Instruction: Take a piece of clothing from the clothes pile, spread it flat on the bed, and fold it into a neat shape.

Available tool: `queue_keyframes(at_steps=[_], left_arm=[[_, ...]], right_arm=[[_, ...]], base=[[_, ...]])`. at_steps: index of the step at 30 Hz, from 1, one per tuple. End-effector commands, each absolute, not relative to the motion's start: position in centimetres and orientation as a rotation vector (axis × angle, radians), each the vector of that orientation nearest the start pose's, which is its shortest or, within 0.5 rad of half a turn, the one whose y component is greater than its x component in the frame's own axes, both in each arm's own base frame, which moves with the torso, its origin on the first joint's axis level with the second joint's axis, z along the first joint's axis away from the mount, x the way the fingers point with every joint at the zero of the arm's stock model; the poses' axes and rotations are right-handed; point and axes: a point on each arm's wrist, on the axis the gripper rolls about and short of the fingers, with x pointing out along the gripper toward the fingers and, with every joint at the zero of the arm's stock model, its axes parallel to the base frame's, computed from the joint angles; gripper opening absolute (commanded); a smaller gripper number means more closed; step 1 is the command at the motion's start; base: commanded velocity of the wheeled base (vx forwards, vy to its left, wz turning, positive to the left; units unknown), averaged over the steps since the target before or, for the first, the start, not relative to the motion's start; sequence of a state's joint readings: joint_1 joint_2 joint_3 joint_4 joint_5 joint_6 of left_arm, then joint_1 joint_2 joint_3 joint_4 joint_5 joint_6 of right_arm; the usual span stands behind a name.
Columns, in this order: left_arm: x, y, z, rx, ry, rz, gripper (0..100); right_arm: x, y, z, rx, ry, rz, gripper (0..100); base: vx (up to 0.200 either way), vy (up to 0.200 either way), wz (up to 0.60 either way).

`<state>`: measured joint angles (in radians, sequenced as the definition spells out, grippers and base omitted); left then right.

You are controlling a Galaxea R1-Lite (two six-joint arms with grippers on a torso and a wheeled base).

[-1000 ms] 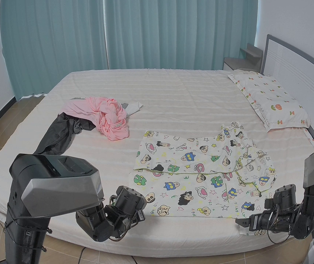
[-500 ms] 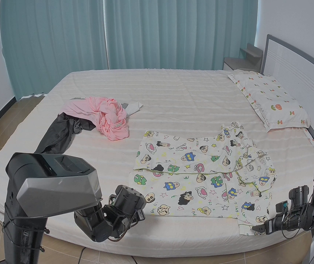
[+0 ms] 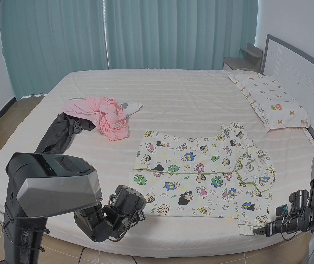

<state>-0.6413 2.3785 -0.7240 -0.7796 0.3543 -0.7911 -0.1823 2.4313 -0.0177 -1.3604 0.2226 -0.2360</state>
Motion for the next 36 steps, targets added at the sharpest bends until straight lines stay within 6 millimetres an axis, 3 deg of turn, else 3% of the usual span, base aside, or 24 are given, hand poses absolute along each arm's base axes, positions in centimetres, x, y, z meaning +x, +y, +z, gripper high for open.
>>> queue_keyframes(at_steps=[1, 3, 4, 18, 25, 36], left_arm=[[27.9, -19.8, -5.0, -0.329, 0.812, 0.049, 0], [27.9, -19.8, -5.0, -0.329, 0.812, 0.049, 0], [27.9, -19.8, -5.0, -0.329, 0.812, 0.049, 0], [27.8, -19.7, -5.6, -0.308, 0.816, 0.065, 0], [27.6, -19.7, -5.7, -0.286, 0.816, 0.068, 0], [25.9, -19.7, -5.7, -0.229, 0.85, 0.042, 0]], right_arm=[[18.9, -2.9, -7.5, 0.011, 1.062, 0.175, 100], [19.1, -2.8, -7.6, 0.012, 1.045, 0.187, 100], [19.2, -2.8, -7.8, 0.015, 1.039, 0.195, 0], [19.3, -2.9, -7.7, -0.006, 1.031, 0.164, 0], [18.5, -3.5, -6.6, -0.019, 1.082, 0.167, 0], [17.4, -4.2, -5.6, -0.044, 1.13, 0.188, 0]], base=[[0.0, 0.0, 0.0], [0.0, 0.0, 0.0], [0.0, 0.0, 0.0], [0.0, 0.0, 0.0], [0.0, 0.0, 0.0], [0.0, 0.0, 0.0]])
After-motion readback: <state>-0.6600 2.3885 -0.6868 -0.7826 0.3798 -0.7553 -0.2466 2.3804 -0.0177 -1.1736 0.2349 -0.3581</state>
